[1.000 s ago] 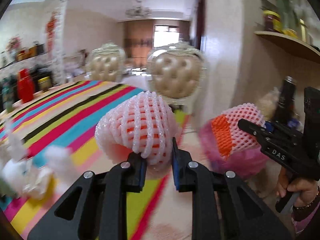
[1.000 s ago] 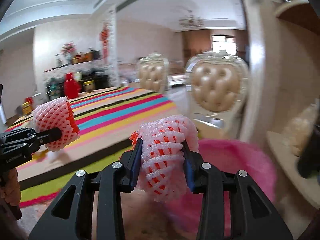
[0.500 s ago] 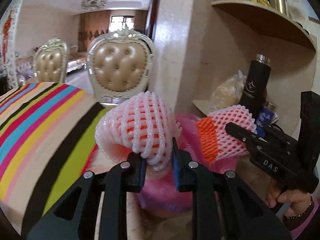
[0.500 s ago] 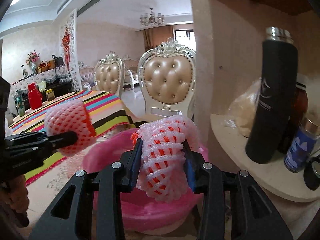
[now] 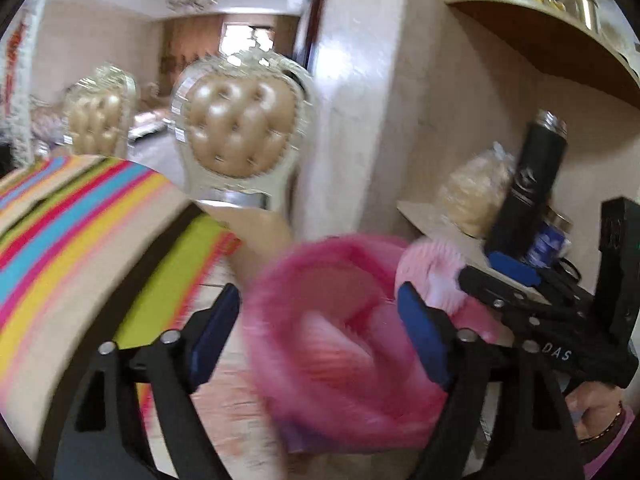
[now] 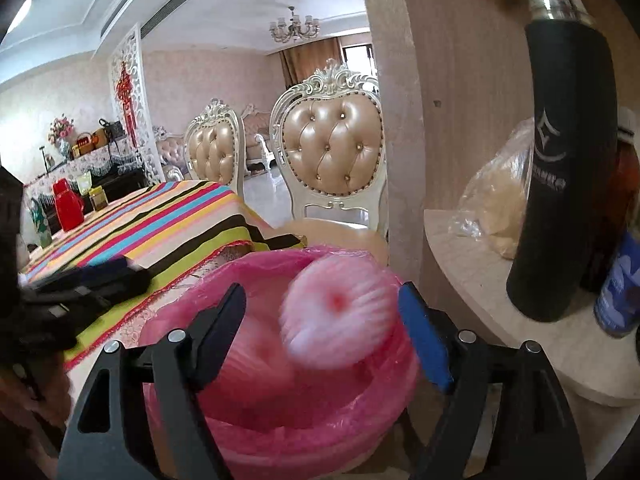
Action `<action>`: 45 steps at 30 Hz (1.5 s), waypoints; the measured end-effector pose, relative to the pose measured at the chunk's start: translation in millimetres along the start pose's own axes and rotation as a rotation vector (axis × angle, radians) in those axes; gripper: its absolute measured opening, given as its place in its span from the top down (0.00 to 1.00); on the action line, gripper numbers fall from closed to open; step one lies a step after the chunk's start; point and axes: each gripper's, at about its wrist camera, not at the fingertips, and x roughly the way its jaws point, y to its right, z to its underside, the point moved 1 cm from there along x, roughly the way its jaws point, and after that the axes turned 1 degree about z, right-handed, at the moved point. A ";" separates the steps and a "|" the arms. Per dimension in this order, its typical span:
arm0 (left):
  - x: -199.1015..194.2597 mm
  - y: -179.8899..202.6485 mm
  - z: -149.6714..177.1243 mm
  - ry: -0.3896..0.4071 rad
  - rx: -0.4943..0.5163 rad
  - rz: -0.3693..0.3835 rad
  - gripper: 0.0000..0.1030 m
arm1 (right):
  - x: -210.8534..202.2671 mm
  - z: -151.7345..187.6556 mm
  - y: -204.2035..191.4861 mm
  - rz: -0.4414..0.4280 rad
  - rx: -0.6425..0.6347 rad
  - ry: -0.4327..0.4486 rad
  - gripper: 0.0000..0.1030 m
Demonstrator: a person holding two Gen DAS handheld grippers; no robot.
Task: Collect trash
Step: 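Carry both pink foam nets to the pink bin and open both grippers, then grasp the white foam block with the right gripper while the left grasps crumpled paper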
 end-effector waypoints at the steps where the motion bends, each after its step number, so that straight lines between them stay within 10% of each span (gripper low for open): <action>1: -6.6 -4.5 -0.9 0.006 -0.003 -0.026 0.17 | -1.1 -0.5 -1.2 0.002 -0.006 0.003 0.27; 16: -110.5 -88.1 32.6 -0.031 -0.113 -0.347 0.05 | -15.8 -2.7 -78.8 -0.121 -0.086 0.002 0.23; 31: -265.7 -196.8 112.8 0.024 -0.276 -0.768 0.05 | -3.2 26.3 -276.8 -0.450 -0.314 -0.137 0.21; 45: -307.9 -249.3 142.3 0.093 -0.493 -0.785 0.05 | 15.4 45.7 -385.3 -0.545 -0.495 -0.249 0.20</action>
